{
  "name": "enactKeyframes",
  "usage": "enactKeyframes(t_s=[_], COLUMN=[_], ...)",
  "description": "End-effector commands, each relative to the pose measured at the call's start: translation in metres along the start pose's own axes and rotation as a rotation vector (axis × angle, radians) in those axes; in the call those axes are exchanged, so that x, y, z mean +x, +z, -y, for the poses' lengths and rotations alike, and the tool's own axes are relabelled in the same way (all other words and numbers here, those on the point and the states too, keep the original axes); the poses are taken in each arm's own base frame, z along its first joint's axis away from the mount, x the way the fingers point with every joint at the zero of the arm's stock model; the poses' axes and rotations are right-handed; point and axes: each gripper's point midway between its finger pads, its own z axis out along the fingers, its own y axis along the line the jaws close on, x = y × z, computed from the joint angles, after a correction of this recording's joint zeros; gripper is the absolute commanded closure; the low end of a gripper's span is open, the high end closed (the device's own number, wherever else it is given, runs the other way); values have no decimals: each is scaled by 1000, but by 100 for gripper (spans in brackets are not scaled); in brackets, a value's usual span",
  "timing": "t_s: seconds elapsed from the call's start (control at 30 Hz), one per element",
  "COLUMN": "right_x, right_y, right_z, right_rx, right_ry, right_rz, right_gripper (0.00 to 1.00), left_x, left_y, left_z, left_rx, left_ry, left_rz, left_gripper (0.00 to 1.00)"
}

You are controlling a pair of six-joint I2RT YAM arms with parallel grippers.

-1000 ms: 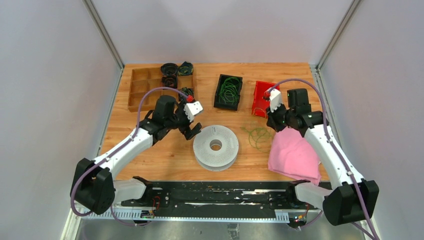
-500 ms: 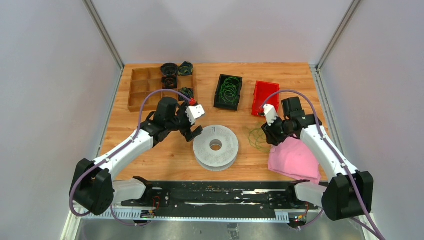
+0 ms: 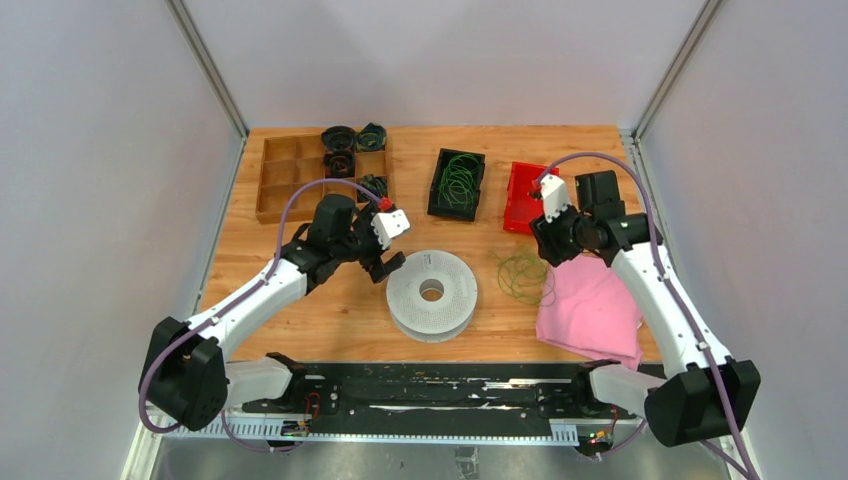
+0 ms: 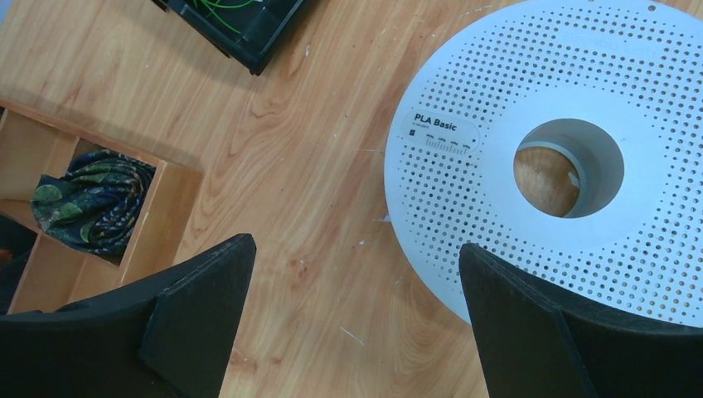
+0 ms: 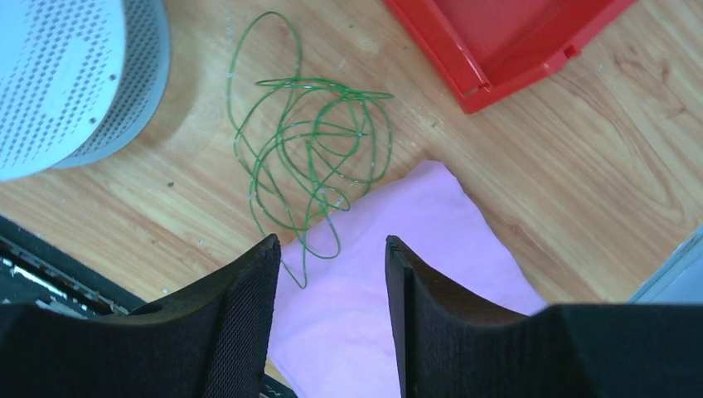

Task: Wrap the cables
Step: Place the cable at the center of the board.

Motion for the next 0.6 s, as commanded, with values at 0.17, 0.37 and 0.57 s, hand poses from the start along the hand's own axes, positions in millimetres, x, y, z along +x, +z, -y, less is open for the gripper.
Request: enactKeyframes(t_s=[0.17,0.37,0.57], right_x=[17,35,44], right_y=[18,41,53], right_z=[37,19,5], right_rx=[62,-63,-145], right_ry=[287,301,310], right_rz=[-64,-126,-151], right_gripper=[56,56,55], left_x=[-13,-13,-10], left_y=[-2,-2,0], left_z=[-3,-3,-1], left_rx=[-21,-18,-11], left_ry=[41,39,34], left_rz=[43,44,36], left_gripper=[2,2,2])
